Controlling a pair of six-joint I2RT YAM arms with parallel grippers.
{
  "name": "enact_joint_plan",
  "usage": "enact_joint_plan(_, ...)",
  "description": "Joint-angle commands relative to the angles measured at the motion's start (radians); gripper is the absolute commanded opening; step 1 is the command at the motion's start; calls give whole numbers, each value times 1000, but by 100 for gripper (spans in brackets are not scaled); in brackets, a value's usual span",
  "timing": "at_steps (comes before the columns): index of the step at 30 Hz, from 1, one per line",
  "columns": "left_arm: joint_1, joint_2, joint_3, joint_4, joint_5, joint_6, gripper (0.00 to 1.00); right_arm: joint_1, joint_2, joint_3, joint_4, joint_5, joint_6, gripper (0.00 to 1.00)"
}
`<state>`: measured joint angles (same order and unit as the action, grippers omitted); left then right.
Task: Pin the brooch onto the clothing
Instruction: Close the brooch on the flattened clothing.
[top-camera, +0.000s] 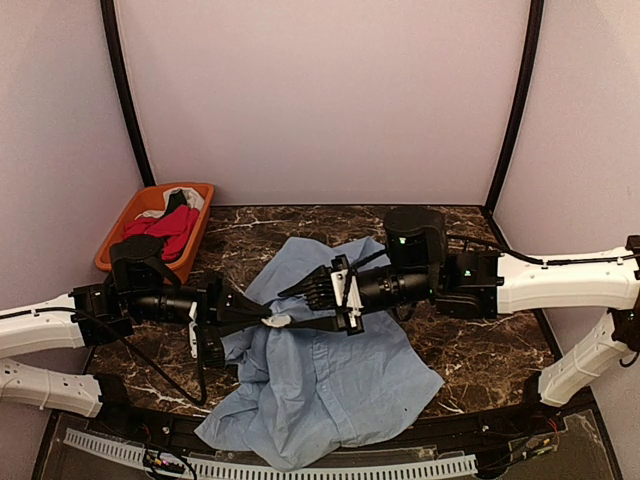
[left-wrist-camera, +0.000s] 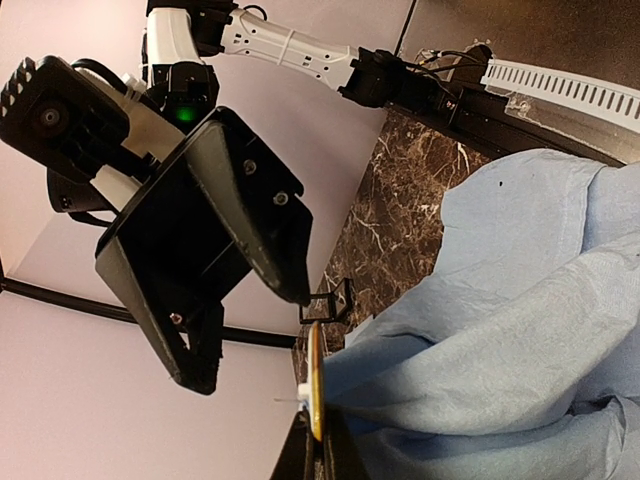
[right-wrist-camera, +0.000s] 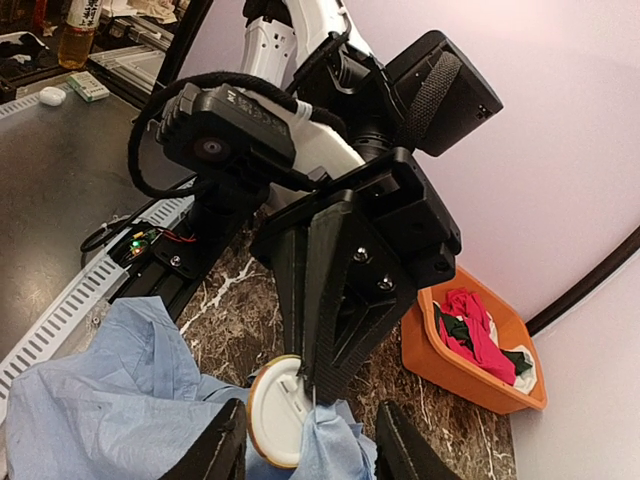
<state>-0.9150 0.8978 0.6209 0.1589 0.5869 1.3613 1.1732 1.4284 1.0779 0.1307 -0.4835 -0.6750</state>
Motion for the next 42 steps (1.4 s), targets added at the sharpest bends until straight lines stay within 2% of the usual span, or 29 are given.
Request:
enact_joint_plan(1, -8, -2, 17, 3, 22, 4, 1, -1, 4, 10, 3, -34, 8, 42)
enact_joint_plan(10, -8, -11, 15, 1, 10, 24, 1, -1, 1, 11, -25, -44, -1, 49)
enact_joint_plan(15, -9, -2, 46, -123, 23, 161, 1, -2, 48, 35, -26, -7, 0, 50)
enact_joint_plan(19, -9, 1, 47, -153, 21, 236, 1, -1, 62, 46, -35, -7, -5, 49)
enact_joint_plan(35, -11, -23, 28, -124, -8, 236, 1, 2, 40, 48, -98, -98, -23, 49)
enact_joint_plan(42, -12, -21, 26, -116, 0, 226, 1, 20, 66, 51, -67, -2, -29, 51)
